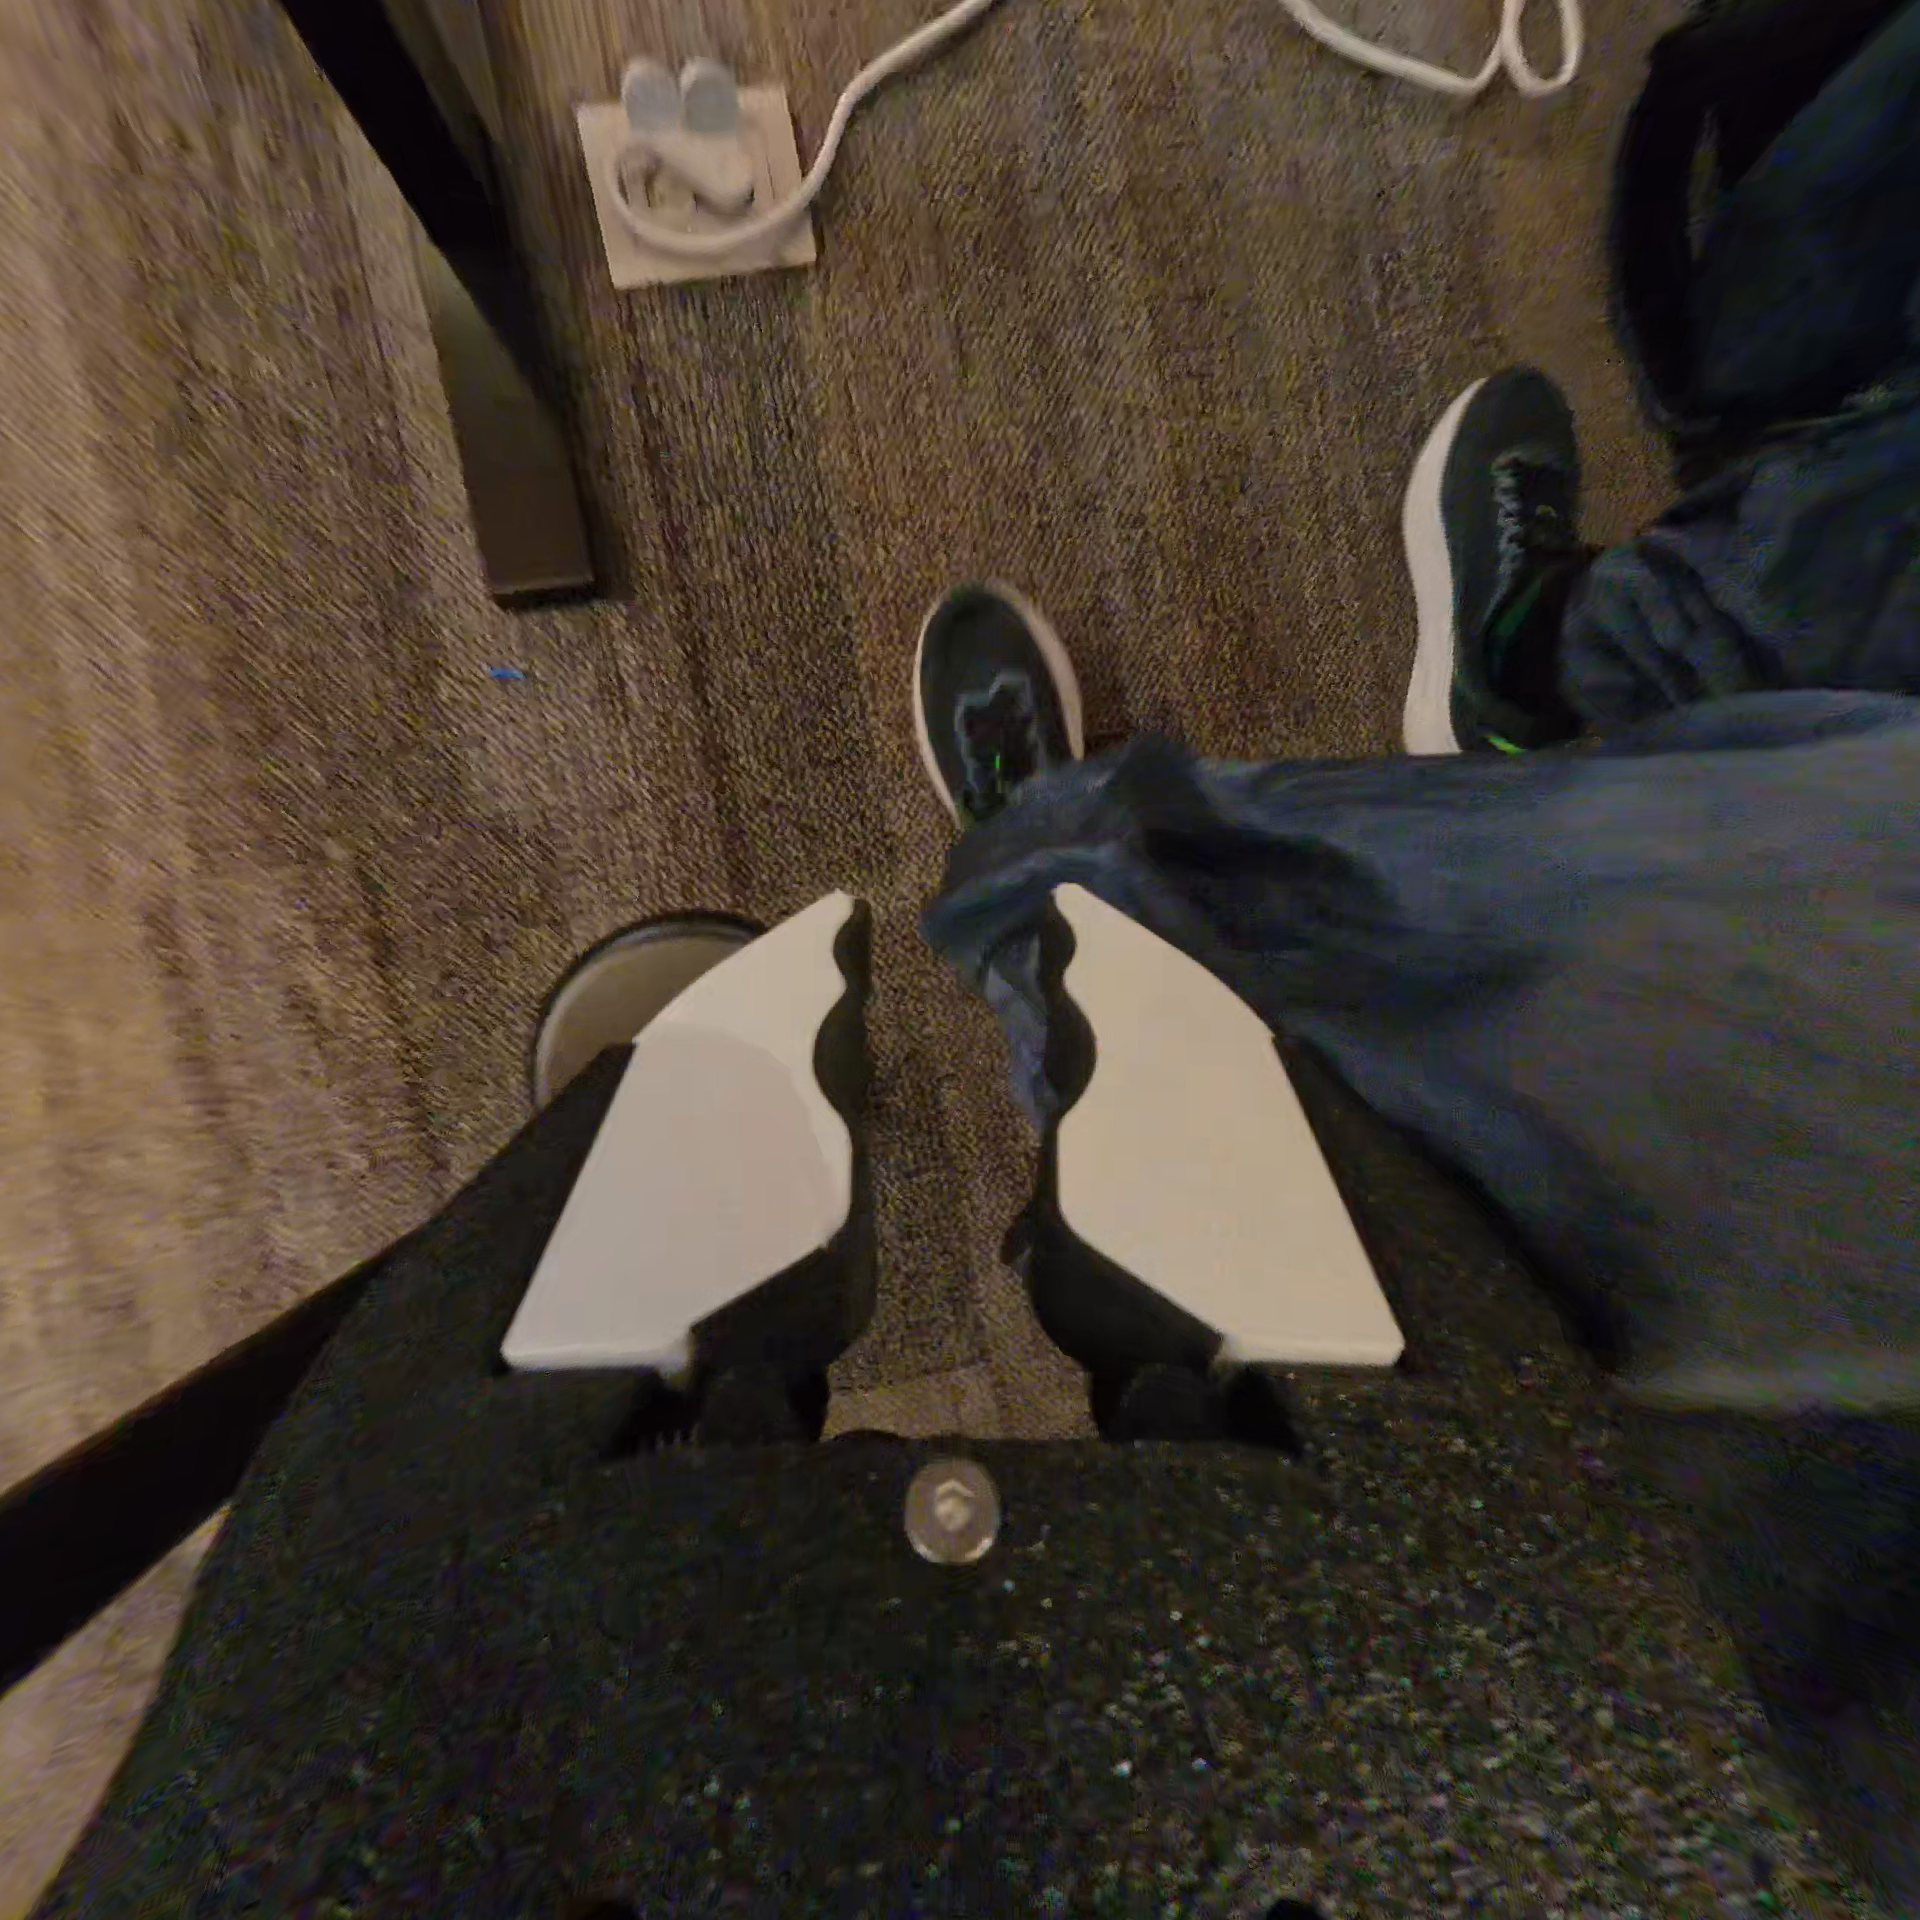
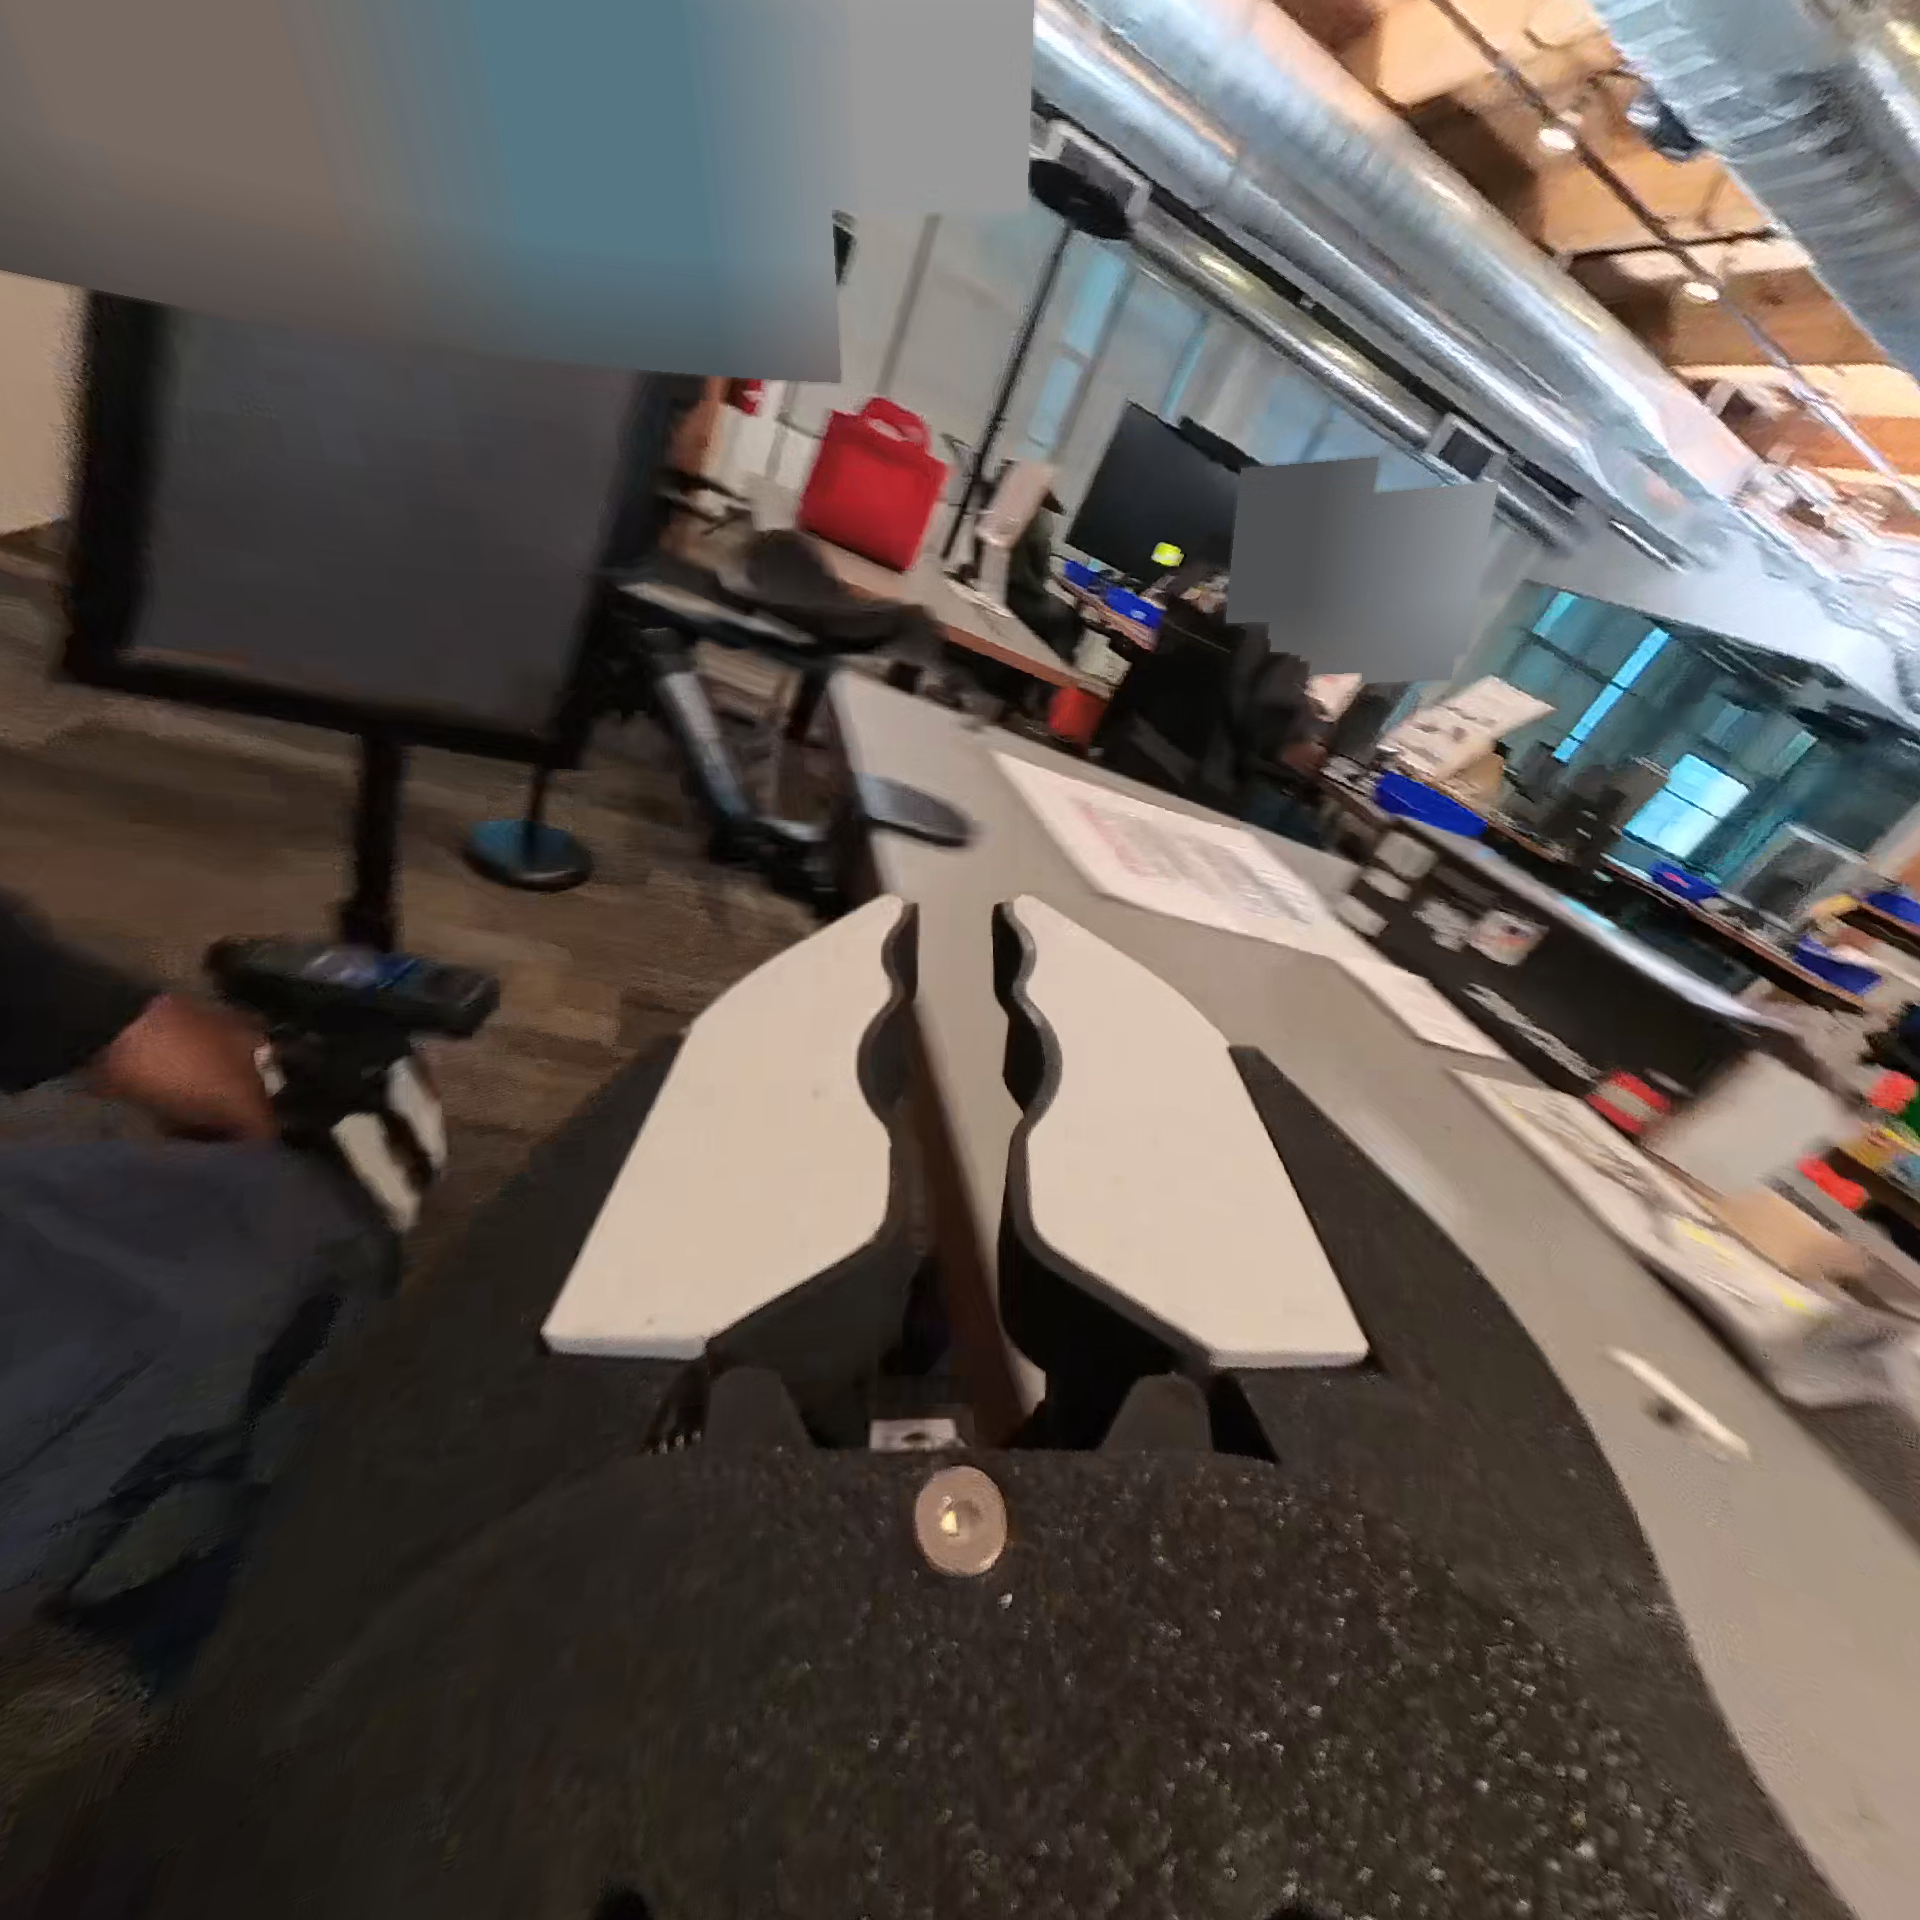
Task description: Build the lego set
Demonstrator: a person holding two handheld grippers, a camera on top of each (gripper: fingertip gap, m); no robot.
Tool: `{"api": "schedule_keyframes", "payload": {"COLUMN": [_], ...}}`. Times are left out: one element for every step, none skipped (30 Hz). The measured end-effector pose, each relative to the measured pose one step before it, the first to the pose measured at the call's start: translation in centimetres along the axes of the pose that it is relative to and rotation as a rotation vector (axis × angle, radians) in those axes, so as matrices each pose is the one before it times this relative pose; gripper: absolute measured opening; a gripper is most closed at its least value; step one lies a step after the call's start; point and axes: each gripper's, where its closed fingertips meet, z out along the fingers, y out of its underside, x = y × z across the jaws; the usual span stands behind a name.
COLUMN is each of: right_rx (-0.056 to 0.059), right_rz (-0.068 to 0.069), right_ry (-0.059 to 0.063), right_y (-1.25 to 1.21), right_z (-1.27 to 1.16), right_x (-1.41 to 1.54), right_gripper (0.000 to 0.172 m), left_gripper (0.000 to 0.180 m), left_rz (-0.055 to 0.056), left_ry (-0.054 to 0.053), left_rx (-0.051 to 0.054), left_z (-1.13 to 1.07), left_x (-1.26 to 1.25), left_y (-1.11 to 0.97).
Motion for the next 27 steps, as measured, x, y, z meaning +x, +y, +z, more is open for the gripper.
{"api": "schedule_keyframes", "payload": {"right_rx": [-0.0032, -0.0153, -0.0230, -0.0250, -0.0227, -0.0201, -0.0201, -0.0221, -0.0239, -0.0244, -0.0246, -0.0236, -0.0231, -0.0287, -0.0371, -0.0371, -0.0250, -0.0138, -0.0120, -0.0154, -0.0160, -0.0172, -0.0204, -0.0205, -0.0154, -0.0095, -0.0053], "right_rz": [-0.0180, -0.0095, 0.0027, 0.0138, 0.0252, 0.0367, 0.0415, 0.0362, 0.0300, 0.0314, 0.0354, 0.0388, 0.0396, 0.0335, 0.0255, 0.0166, 0.0106, 0.0072, 0.0063, 0.0027, -0.0097, -0.0222, -0.0277, -0.0265, -0.0208, -0.0122, -0.0036], "right_ry": [-0.0402, -0.0396, -0.0414, -0.0436, -0.0404, -0.0394, -0.0451, -0.0480, -0.0390, -0.0301, -0.0290, -0.0285, -0.0257, -0.0256, -0.0258, -0.0254, -0.0207, -0.0200, -0.0247, -0.0306, -0.0333, -0.0286, -0.0224, -0.0166, -0.0116, -0.0089, -0.0069], "right_y": [0.249, 0.729, 1.217, 1.634, 1.914, 2.134, 2.282, 2.382, 2.437, 2.439, 2.329, 2.175, 1.958, 1.773, 1.517, 1.062, 0.517, 0.119, -0.088, -0.193, -0.271, -0.279, -0.219, -0.175, -0.164, -0.157, -0.104], "right_z": [0.395, 0.581, 0.749, 0.909, 1.021, 1.118, 1.190, 1.258, 1.356, 1.454, 1.558, 1.632, 1.647, 1.633, 1.537, 1.358, 1.123, 0.931, 0.819, 0.744, 0.687, 0.657, 0.645, 0.657, 0.667, 0.664, 0.666], "right_x": [-3.344, -3.085, -2.771, -2.393, -1.896, -1.434, -1.044, -0.663, -0.148, 0.296, 0.549, 0.710, 0.825, 0.808, 0.719, 0.618, 0.524, 0.336, 0.062, -0.195, -0.388, -0.431, -0.413, -0.361, -0.327, -0.328, -0.352], "right_gripper": [0.013, 0.012, 0.013, 0.013, 0.015, 0.013, 0.013, 0.013, 0.013, 0.014, 0.014, 0.014, 0.014, 0.016, 0.016, 0.016, 0.016, 0.016, 0.016, 0.016, 0.016, 0.016, 0.016, 0.016, 0.016, 0.016, 0.016], "left_gripper": [0.031, 0.030, 0.026, 0.026, 0.025, 0.025, 0.025, 0.024, 0.024, 0.024, 0.024, 0.023, 0.023, 0.023, 0.024, 0.024, 0.024, 0.024, 0.024, 0.024, 0.024, 0.024, 0.024, 0.024, 0.024, 0.024, 0.024], "left_rz": [0.0360, 0.0356, 0.0325, 0.0210, -0.0026, -0.0160, -0.0138, -0.0119, -0.0120, -0.0078, 0.0416, 0.0378, 0.0209, 0.0166, 0.0013, -0.0003, 0.0083, 0.0143, 0.0155, 0.0088, -0.0038, -0.0102, -0.0144, -0.0243, -0.0368, -0.0450, -0.0536], "left_ry": [-0.0070, -0.0146, -0.0273, -0.0237, -0.0187, -0.0159, -0.0057, -0.0188, -0.0227, -0.0201, -0.0410, -0.1060, -0.0370, -0.0070, -0.0135, -0.0030, 0.0023, -0.0082, -0.0134, -0.0097, -0.0056, 0.0022, 0.0016, -0.0118, -0.0124, 0.0011, 0.0085], "left_rx": [0.0157, 0.0075, 0.0014, 0.0018, 0.0055, 0.0100, 0.0181, 0.0211, 0.0187, 0.0127, -0.0082, -0.0101, -0.0042, -0.0233, -0.0151, 0.0007, -0.0012, -0.0089, -0.0099, -0.0073, -0.0025, -0.0048, -0.0101, -0.0040, 0.0075, 0.0110, 0.0124], "left_z": [-1.372, -1.146, -0.968, -0.827, -0.713, -0.565, -0.395, -0.215, -0.014, 0.137, 0.180, 0.110, 0.066, -0.020, -0.138, -0.249, -0.377, -0.470, -0.560, -0.624, -0.636, -0.681, -0.742, -0.843, -0.909, -0.903, -0.863], "left_x": [0.646, 0.400, 0.046, -0.091, -0.146, -0.154, 0.035, -0.060, -0.050, 0.048, -0.251, -1.066, -0.216, 0.141, 0.015, 0.121, 0.104, -0.108, -0.238, -0.245, -0.176, -0.040, 0.023, -0.059, 0.067, 0.379, 0.607], "left_y": [-0.222, -0.225, -0.240, -0.279, -0.332, -0.396, -0.500, -0.534, -0.469, -0.323, 0.003, 0.055, 0.063, 0.294, 0.310, 0.286, 0.395, 0.550, 0.650, 0.746, 0.843, 1.023, 1.200, 1.229, 1.242, 1.334, 1.428]}}
